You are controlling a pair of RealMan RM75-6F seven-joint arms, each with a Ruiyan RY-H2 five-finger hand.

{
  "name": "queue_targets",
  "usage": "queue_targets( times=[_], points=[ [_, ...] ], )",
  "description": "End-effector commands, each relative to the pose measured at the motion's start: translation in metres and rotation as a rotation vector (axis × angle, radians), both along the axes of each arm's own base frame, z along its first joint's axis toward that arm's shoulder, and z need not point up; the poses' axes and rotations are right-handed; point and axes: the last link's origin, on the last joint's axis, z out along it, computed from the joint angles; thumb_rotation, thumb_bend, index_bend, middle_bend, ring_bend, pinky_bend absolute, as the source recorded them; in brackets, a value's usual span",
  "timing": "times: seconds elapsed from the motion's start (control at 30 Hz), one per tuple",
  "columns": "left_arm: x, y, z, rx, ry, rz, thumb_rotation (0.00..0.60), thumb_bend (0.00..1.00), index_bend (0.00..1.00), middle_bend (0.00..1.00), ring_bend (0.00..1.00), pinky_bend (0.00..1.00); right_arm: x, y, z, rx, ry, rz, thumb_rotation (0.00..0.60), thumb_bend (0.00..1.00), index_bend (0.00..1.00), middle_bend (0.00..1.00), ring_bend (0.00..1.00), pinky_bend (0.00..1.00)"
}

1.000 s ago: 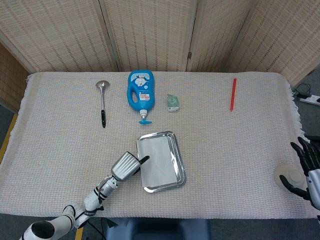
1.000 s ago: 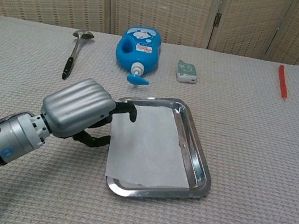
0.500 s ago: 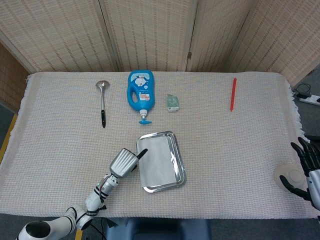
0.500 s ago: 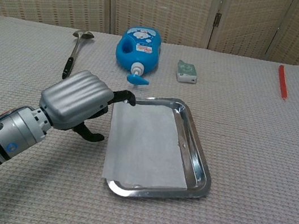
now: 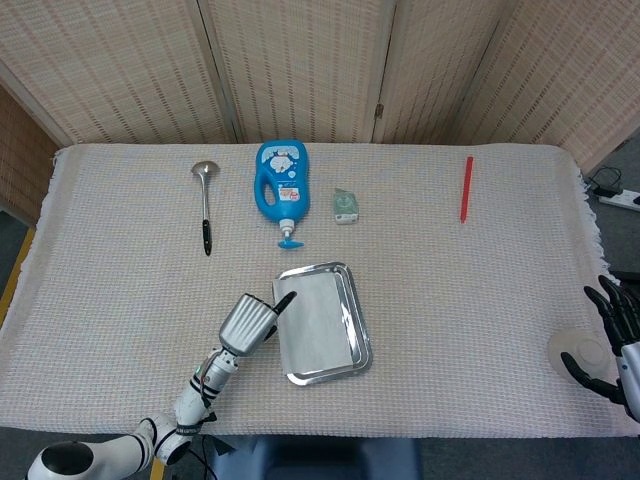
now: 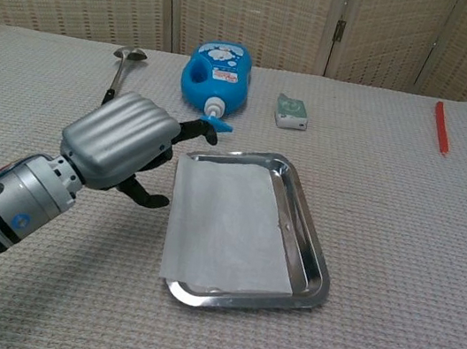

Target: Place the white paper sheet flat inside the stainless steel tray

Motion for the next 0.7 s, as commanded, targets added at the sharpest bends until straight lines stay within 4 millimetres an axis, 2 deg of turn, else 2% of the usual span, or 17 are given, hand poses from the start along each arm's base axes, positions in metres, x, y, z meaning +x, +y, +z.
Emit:
queue_targets(
  times=[0.03,0.13,0.23,0.43,0.7],
  points=[
    [0.004,-0.004,0.010,-0.093,0.014,0.021,0.600,0.47,0.31,1.00,1.00,1.00,0.000,0.000,-0.001,0.005,0.001,0.002,0.600,0.32,0.00,0.00,0.00,0.00],
    [0.005,-0.012,0.016,-0.148,0.068,-0.001,0.600,0.76,0.32,1.00,1.00,1.00,0.001,0.000,-0.001,0.004,0.002,0.003,0.600,0.32,0.00,0.00,0.00,0.00],
    [0.003,-0.021,0.018,-0.193,0.133,-0.009,0.600,0.90,0.33,1.00,1.00,1.00,0.001,0.000,-0.002,0.006,0.004,0.003,0.600,0.32,0.00,0.00,0.00,0.00],
    [0.000,-0.026,0.018,-0.253,0.240,0.023,0.600,0.97,0.34,1.00,0.99,1.00,0.002,0.001,-0.003,0.009,0.005,0.004,0.600,0.32,0.00,0.00,0.00,0.00],
    [-0.001,-0.023,0.009,-0.243,0.320,0.025,0.600,0.97,0.31,1.00,0.99,1.00,0.002,0.001,-0.003,0.011,0.005,0.003,0.600,0.32,0.00,0.00,0.00,0.00]
  ],
)
